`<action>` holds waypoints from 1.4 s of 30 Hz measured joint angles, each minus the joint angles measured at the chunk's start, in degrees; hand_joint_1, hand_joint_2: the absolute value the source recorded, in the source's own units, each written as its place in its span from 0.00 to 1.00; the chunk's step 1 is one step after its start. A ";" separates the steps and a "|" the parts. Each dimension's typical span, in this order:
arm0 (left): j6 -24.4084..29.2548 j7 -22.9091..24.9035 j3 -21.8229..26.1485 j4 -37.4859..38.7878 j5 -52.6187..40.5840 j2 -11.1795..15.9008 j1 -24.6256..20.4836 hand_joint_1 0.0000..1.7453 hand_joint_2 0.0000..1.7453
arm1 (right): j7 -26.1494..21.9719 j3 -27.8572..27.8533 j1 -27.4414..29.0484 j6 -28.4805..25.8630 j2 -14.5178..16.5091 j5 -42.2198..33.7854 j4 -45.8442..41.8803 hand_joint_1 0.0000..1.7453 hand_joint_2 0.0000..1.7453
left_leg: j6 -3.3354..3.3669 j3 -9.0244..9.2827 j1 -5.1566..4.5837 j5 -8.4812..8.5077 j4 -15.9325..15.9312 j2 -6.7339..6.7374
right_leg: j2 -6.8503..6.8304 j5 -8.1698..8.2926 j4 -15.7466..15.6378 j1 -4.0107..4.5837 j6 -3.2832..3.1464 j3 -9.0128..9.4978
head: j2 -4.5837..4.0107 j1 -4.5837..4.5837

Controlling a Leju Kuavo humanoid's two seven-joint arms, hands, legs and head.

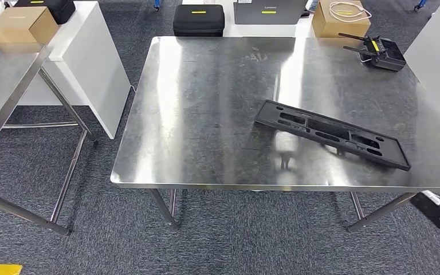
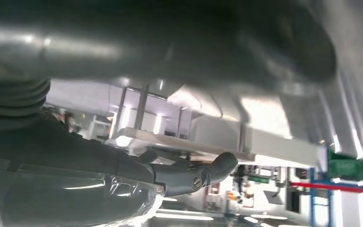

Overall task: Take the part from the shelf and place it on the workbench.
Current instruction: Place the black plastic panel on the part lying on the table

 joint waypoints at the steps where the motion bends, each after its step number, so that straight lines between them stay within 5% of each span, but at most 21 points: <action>1: -0.14 -0.04 0.03 0.01 0.31 -0.13 -0.01 0.00 0.00 | -0.01 -0.01 0.30 -0.12 0.69 0.86 -0.40 0.00 0.00 | 0.00 0.05 0.00 0.01 0.00 0.07 | 0.05 0.00 0.00 0.00 0.00 0.01 | 0.00 -0.01; 7: -0.12 -0.09 0.60 0.11 2.15 -0.98 -0.06 0.00 0.00 | -0.01 0.08 -0.75 -2.19 3.52 3.65 -0.39 0.00 0.00 | 0.02 0.19 0.00 0.08 0.00 0.14 | 0.11 0.02 0.01 0.00 -0.01 0.10 | 0.00 0.01; 27: 1.37 0.13 2.32 0.14 4.26 -1.54 -0.09 0.00 0.00 | 2.35 -0.70 -1.43 -3.81 4.12 4.77 -1.25 0.00 0.00 | 0.04 0.24 -0.08 0.07 0.02 0.07 | 0.06 0.01 -0.01 -0.03 0.00 0.12 | 0.00 0.00; 30: 1.84 0.64 2.81 0.14 4.91 -1.90 -0.05 0.00 0.00 | 7.50 -3.92 4.30 4.00 5.32 5.46 -9.03 0.00 0.75 | 0.04 0.19 -0.07 0.06 0.02 -0.17 | -0.16 -0.05 -0.02 -0.03 0.05 0.13 | 0.00 0.01; 31: 1.92 0.78 2.96 0.15 4.90 -2.02 0.00 0.00 0.00 | 8.06 -6.07 6.97 8.18 6.53 6.02 -13.29 0.00 1.00 | 0.04 0.16 -0.07 0.04 0.02 -0.24 | -0.23 -0.08 -0.02 -0.02 0.09 0.14 | 0.00 0.02; 33: 1.97 0.84 3.10 0.16 4.43 -2.20 0.15 0.00 0.00 | 5.38 -12.10 12.16 16.41 10.74 8.87 -23.05 0.00 1.00 | 0.03 0.12 -0.05 -0.02 0.01 -0.31 | -0.31 -0.15 -0.02 -0.02 0.16 0.12 | 0.00 0.01; 37: 1.64 0.96 2.96 0.16 2.45 -2.29 0.31 0.00 0.00 | -11.49 -32.15 16.34 30.77 24.38 18.39 -44.26 0.00 1.00 | 0.00 0.12 0.01 -0.13 -0.02 -0.31 | -0.31 -0.22 -0.02 -0.07 0.10 0.01 | 0.00 -0.03; 42: 3.27 0.63 2.27 0.16 1.34 -2.27 0.37 0.00 0.00 | -18.22 -50.86 16.31 34.59 36.88 19.94 -63.16 0.00 1.00 | -0.25 0.18 0.21 -0.28 -0.07 -0.12 | -0.05 -0.31 -0.01 -0.01 -0.04 0.07 | 0.00 -0.01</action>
